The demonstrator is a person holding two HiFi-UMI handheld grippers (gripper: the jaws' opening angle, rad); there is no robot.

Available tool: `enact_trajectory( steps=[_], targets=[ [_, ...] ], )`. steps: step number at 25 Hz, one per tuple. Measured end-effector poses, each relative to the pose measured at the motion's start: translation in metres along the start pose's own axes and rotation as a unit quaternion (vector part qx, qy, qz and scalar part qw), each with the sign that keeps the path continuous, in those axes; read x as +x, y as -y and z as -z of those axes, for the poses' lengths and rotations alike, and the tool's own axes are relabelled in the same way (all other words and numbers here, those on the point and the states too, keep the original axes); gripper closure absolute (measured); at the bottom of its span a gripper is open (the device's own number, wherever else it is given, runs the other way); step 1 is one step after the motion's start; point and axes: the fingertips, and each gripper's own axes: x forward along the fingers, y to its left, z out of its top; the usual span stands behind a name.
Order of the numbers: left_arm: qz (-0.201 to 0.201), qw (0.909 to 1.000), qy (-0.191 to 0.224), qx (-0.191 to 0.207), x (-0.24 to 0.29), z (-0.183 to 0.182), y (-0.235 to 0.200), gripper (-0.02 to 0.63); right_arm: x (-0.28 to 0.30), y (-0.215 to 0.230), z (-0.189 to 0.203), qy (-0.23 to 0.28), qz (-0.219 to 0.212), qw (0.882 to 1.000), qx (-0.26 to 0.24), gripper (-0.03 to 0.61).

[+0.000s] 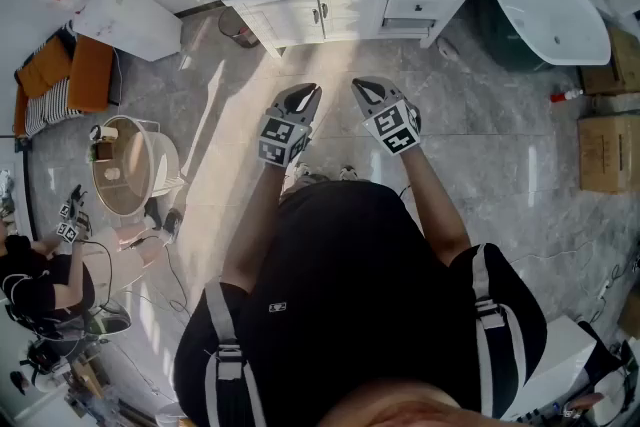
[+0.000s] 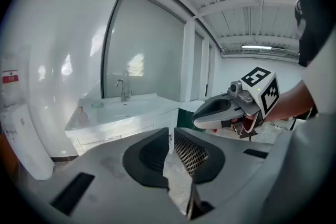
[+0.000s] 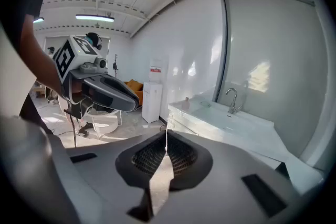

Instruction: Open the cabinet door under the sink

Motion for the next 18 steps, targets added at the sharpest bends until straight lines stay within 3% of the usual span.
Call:
enact_trajectory(
  steps=[18],
  targets=[
    [-0.003,1.0,0.004,-0.008,-0.006,-0.002,-0.011,0.574,0.013,-0.007,0.006,-0.008,-0.007,1.0,0.0,0.518]
  ],
)
